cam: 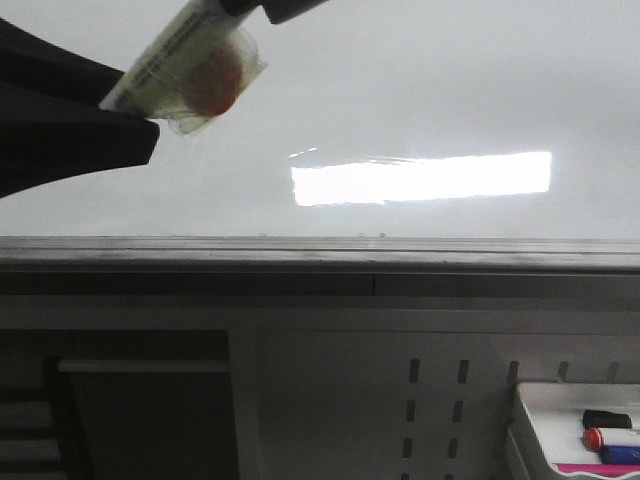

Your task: Write number 4 on whiteboard

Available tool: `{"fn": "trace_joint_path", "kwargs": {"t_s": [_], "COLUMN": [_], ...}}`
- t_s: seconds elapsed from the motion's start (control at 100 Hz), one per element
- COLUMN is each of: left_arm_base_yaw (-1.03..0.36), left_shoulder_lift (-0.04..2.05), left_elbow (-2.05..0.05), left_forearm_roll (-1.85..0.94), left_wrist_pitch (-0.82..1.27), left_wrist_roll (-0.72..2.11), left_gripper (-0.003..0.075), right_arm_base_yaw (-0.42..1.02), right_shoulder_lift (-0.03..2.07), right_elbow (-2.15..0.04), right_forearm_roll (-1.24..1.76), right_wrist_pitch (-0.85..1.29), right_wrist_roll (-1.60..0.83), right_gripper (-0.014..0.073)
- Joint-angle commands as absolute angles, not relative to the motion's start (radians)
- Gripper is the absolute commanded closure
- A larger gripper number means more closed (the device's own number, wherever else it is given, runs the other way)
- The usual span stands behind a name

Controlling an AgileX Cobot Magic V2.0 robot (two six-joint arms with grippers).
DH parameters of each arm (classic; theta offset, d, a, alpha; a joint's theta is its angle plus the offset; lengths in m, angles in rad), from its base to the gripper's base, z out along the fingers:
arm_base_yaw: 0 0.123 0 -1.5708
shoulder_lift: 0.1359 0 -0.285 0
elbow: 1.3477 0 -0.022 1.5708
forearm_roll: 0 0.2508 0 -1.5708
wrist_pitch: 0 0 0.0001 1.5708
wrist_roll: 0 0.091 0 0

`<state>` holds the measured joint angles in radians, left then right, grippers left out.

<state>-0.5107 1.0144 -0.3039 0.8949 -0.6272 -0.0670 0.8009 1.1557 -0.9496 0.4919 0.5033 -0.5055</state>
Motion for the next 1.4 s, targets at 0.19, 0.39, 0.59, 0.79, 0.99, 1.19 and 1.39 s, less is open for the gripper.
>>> {"fn": "trace_joint_path", "kwargs": {"t_s": [0.19, 0.39, 0.59, 0.79, 0.99, 1.19, 1.39], "left_arm_base_yaw": [-0.517, -0.517, -0.517, -0.517, -0.517, -0.517, -0.517], "left_shoulder_lift": [1.002, 0.968, 0.813, 0.641, 0.563, 0.563, 0.563], "left_elbow": [-0.328, -0.328, -0.328, -0.328, -0.328, -0.328, -0.328], "left_forearm_roll": [0.853, 0.717, 0.570, 0.375, 0.350, 0.350, 0.350], "left_wrist_pitch": [-0.674, -0.614, -0.421, -0.214, -0.157, -0.148, -0.145], "left_wrist_roll": [-0.076, -0.076, -0.076, -0.076, -0.076, -0.076, -0.076], "left_gripper": [0.0607, 0.0272, 0.0281, 0.0283, 0.0283, 0.0311, 0.0314], "right_arm_base_yaw": [0.800, 0.798, 0.726, 0.653, 0.582, 0.536, 0.551], "right_shoulder_lift": [1.141, 1.142, 1.203, 1.317, 1.405, 1.489, 1.502], "right_elbow": [-0.983, -0.986, -1.051, -1.174, -1.286, -1.338, -1.238], "right_forearm_roll": [0.508, 0.516, 0.516, 0.501, 0.482, 0.480, 0.490], "right_wrist_pitch": [0.457, 0.464, 0.464, 0.425, 0.398, 0.392, 0.399], "right_wrist_roll": [-0.515, -0.506, -0.502, -0.502, -0.502, -0.502, -0.501], "right_gripper": [0.0659, 0.0659, 0.0659, 0.0659, 0.0659, 0.0659, 0.0658]}}
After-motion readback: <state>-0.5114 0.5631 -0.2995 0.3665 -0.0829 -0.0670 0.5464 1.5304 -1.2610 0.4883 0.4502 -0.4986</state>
